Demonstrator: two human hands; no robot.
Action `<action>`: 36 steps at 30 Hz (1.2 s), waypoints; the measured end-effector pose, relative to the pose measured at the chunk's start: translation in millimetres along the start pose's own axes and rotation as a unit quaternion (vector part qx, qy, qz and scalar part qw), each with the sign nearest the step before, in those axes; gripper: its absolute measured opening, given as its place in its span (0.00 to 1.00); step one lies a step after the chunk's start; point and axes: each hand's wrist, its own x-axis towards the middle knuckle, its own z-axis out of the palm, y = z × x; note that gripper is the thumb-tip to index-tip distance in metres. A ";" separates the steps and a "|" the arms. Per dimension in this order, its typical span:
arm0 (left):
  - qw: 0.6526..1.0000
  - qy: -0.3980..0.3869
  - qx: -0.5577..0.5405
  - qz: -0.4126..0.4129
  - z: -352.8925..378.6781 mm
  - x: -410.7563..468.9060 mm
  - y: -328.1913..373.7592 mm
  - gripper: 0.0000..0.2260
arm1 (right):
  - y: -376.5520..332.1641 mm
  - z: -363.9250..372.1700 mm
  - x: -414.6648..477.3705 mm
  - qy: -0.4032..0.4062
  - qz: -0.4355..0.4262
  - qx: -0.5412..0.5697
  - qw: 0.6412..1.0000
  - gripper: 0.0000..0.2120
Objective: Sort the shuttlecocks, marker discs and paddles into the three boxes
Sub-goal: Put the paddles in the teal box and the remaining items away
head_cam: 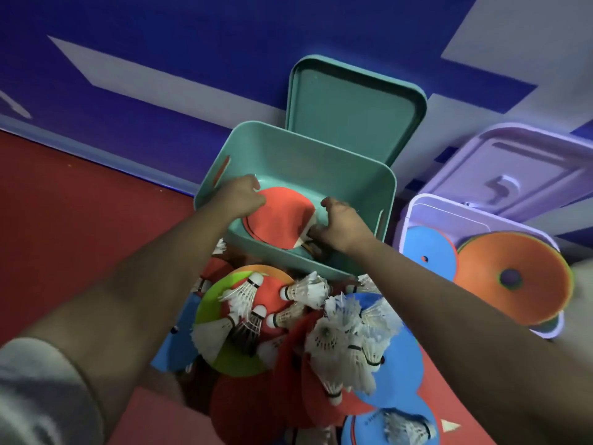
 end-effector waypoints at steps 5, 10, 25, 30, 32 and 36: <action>0.948 0.208 -0.242 0.013 -127.2 29.2 7.3 0.03 | -6.2 -33.2 -74.1 0.091 -0.048 0.078 0.992 0.22; 0.940 0.219 -0.220 0.142 -77.7 -39.0 33.7 0.04 | 3.2 -36.8 -151.0 0.162 -0.037 0.103 0.981 0.14; 0.983 0.156 0.041 0.086 54.7 -95.9 42.1 0.16 | 57.3 72.7 -279.1 0.013 0.086 0.106 0.991 0.29; 0.978 0.135 0.149 0.055 67.4 -96.6 56.8 0.16 | 66.9 83.1 -275.2 0.076 0.073 0.094 0.990 0.13; 0.979 0.137 0.143 0.047 67.5 -94.8 61.1 0.16 | 70.7 81.3 -271.1 0.107 0.071 0.097 0.987 0.06; 0.981 0.175 0.064 0.056 63.2 -98.7 64.5 0.15 | 80.1 70.8 -267.4 0.166 0.090 0.147 0.971 0.06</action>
